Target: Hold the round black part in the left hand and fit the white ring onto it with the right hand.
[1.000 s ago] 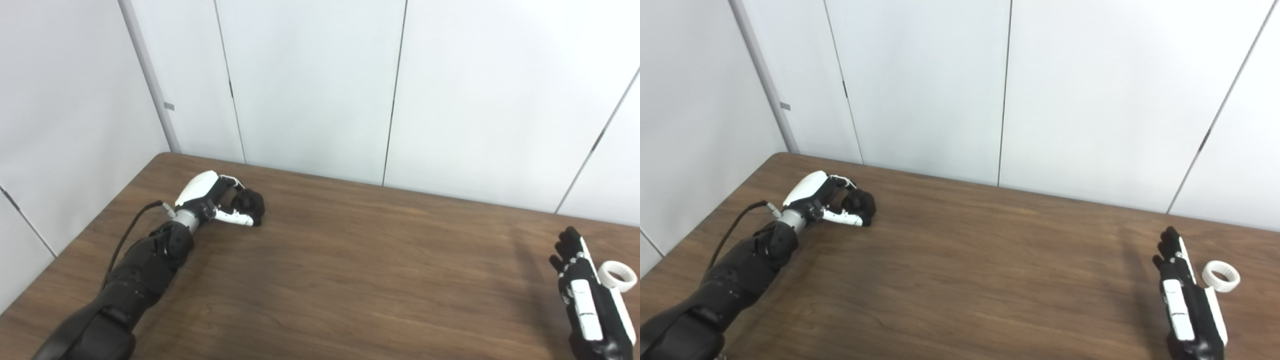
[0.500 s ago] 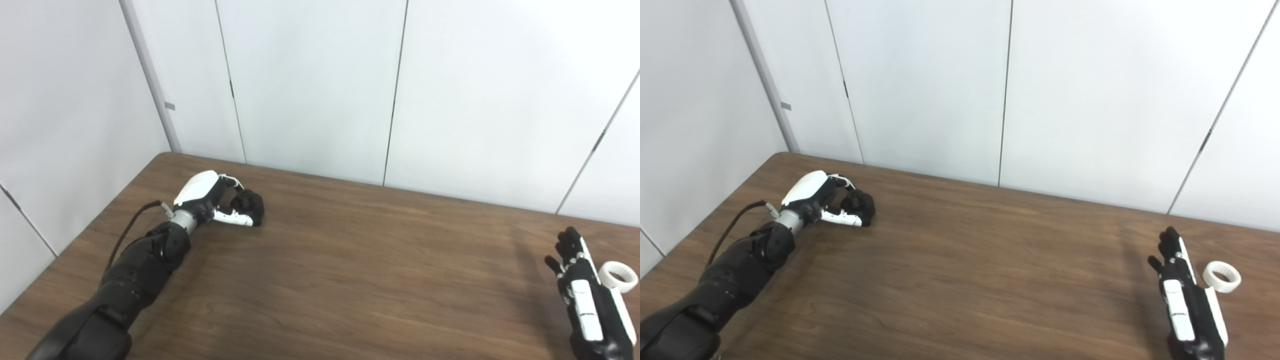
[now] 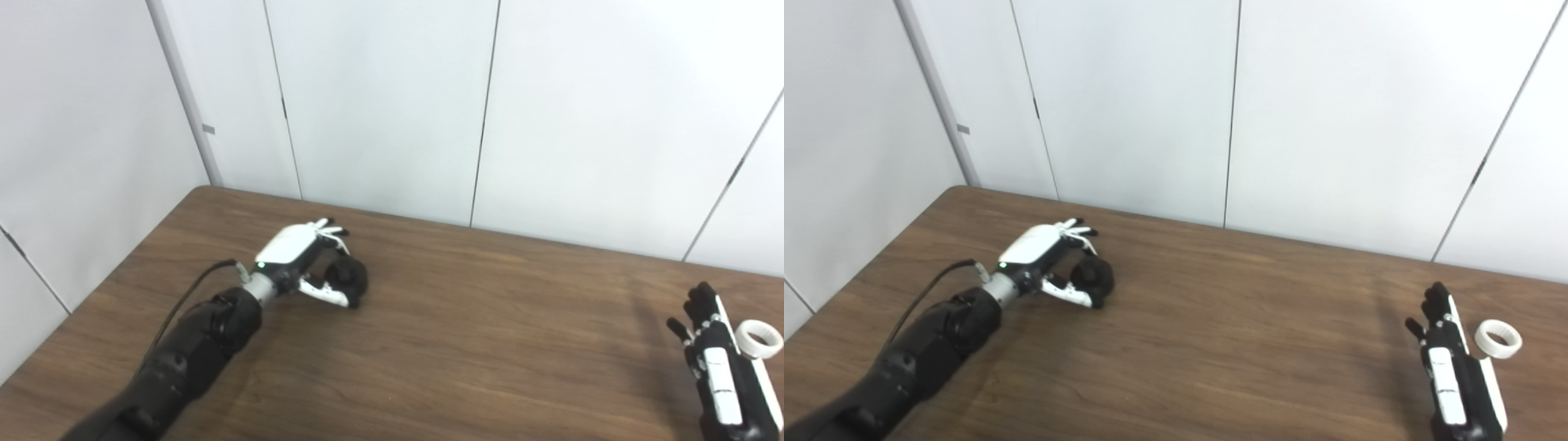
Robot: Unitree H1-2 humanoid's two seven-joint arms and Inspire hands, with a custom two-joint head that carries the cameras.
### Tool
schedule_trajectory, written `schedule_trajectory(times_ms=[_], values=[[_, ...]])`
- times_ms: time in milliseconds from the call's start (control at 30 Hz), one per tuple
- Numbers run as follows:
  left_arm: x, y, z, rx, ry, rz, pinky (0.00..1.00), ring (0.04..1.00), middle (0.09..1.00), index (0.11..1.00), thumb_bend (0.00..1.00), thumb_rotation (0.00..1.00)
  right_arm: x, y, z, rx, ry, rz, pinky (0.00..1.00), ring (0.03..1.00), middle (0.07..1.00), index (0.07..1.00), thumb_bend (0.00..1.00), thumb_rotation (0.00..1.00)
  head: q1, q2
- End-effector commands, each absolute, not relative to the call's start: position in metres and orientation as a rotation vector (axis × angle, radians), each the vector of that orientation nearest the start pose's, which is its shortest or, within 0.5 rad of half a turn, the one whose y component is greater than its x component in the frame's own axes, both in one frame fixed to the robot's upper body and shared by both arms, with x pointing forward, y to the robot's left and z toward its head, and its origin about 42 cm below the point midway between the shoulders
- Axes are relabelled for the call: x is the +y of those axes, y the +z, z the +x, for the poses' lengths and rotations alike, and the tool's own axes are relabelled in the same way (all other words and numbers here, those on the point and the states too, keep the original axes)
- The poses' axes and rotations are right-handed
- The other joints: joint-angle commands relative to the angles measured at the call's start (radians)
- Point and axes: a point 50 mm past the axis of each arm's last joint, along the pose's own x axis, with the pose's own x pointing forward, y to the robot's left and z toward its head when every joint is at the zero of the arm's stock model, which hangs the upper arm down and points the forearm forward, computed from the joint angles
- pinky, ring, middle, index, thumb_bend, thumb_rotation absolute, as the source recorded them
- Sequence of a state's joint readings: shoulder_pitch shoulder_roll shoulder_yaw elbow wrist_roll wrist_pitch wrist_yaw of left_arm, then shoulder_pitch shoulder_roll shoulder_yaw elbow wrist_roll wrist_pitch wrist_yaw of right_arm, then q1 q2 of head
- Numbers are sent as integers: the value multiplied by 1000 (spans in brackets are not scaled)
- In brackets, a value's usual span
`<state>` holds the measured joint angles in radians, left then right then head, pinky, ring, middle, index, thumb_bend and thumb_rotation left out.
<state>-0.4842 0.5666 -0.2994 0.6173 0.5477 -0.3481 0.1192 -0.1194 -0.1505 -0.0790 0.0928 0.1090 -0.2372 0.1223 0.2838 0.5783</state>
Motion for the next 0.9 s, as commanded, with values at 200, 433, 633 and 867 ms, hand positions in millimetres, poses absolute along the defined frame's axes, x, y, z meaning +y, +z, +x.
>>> schedule_trajectory(times_ms=[200,433,633,867], values=[[324,156,415,-271,-304,1129,1000,1000,913,480,525,55,-263,128,308,-294,48,-16,899,995,984,996,361,891,-51,16],[287,146,402,-333,-435,1084,1000,1000,911,481,525,56,-255,158,305,-378,55,8,954,1000,998,1000,426,889,-93,27],[264,139,393,-369,-535,1044,1000,1000,908,481,525,60,-248,185,301,-438,47,-1,961,1000,1000,1000,363,936,-126,39],[246,131,381,-387,-608,996,1000,1000,905,481,525,59,-245,200,297,-474,30,-12,946,1000,1000,999,371,965,-182,55]])
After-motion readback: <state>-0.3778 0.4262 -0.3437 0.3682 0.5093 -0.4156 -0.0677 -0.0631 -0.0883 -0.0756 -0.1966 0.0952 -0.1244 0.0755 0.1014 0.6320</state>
